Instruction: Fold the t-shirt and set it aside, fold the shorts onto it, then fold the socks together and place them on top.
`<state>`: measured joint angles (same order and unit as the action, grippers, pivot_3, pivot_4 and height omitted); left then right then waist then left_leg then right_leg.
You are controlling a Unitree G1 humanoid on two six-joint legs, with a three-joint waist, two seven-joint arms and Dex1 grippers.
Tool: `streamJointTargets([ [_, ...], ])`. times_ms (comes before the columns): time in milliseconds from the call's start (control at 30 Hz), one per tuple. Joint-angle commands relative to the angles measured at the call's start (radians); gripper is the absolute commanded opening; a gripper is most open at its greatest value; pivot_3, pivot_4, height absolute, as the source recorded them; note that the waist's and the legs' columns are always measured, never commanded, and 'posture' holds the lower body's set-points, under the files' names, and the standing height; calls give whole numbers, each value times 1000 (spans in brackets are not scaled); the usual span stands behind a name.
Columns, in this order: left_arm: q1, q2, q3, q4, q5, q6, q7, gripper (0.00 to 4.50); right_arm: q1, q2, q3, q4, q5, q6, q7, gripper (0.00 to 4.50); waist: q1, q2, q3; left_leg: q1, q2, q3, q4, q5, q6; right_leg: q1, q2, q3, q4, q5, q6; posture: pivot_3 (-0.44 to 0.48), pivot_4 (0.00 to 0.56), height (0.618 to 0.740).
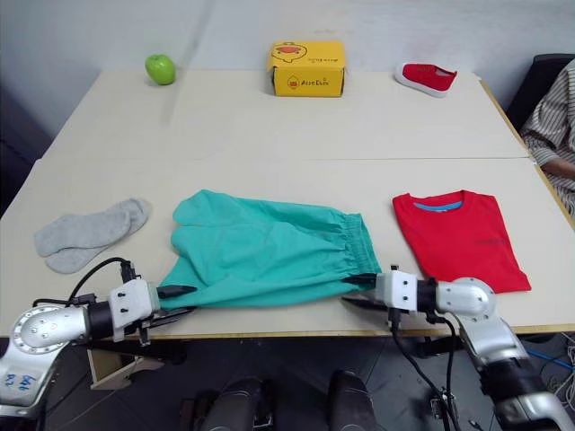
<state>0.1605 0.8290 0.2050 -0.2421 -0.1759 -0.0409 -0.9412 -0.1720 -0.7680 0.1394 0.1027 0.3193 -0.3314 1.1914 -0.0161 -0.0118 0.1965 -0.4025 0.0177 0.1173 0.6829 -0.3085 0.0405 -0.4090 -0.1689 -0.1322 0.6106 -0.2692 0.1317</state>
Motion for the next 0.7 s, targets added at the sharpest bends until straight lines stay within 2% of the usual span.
streamJointTargets([
  [33, 51, 74, 175, -134, -273, 207, -98, 1614, 69, -90, -131, -226, 292, 321, 10, 2404, 4, 1, 0, 0, 0, 0, 0, -1, 0, 0, 0, -1, 0, 0, 0, 0, 150, 740],
  [100, 70, 116, 249, -197, -520, 409, -151, 1614, 87, -130, -179, -321, 425, 495, -22, 2404, 5, 1, 1, 0, 1, -1, 0, -1, 1, 0, 0, 0, -1, 0, -1, 0, 150, 740],
  [133, 61, 129, 268, -209, -588, 466, -158, 1614, 87, -138, -194, -359, 475, 566, -42, 2404, 5, 2, 1, 0, 2, -1, 0, -2, 0, 1, -1, 0, -1, 0, -1, 0, 150, 740],
  [167, 18, 129, 258, -203, -615, 495, -141, 1427, 76, -132, -199, -400, 528, 635, -78, 2429, 8, 2, 0, 0, 3, -1, 0, -3, 0, 1, -1, 1, -2, 0, -1, 0, 150, 740],
  [200, -30, 127, 234, -198, -625, 512, -123, 1206, 64, -115, -195, -431, 555, 678, -111, 2232, 12, 2, 0, 2, 3, -2, 0, -3, -2, 2, -2, 1, -3, -1, -2, 0, 150, 740],
  [267, -138, 103, 147, -176, -576, 509, -82, 671, 32, -57, -159, -469, 528, 706, -171, 1794, 19, 2, 0, 5, 5, -2, 0, -4, -5, 4, 2, 1, -3, -2, -5, 0, 150, 740],
  [333, -269, 33, 8, -135, -472, 463, -46, 25, -13, 45, -86, -464, 406, 683, -268, 1135, 29, 4, -1, 6, 6, -2, 0, -3, -7, 4, 5, -1, -2, -3, -6, 0, 150, 740],
  [433, -426, -93, -170, -22, -307, 364, -6, 0, -45, 176, 4, -417, 197, 592, -394, 35, 38, 4, -1, 7, 5, 3, -1, -2, -7, 3, 6, 0, 2, -3, -6, 0, 150, 740],
  [567, -530, -163, -340, 134, -55, 178, 26, 0, -34, 277, 92, -342, -52, 427, -501, 35, 36, 3, -2, 4, -3, 6, 0, -2, -5, -2, 6, 3, 7, -3, -6, 0, 150, 740],
  [700, -605, -360, -412, 311, 87, 144, 243, 0, -2, 387, 95, -217, -280, 272, -738, 35, 38, 3, -2, 1, -3, 5, 0, -2, -5, -4, 6, 2, 6, -3, -6, 0, 150, 740],
])
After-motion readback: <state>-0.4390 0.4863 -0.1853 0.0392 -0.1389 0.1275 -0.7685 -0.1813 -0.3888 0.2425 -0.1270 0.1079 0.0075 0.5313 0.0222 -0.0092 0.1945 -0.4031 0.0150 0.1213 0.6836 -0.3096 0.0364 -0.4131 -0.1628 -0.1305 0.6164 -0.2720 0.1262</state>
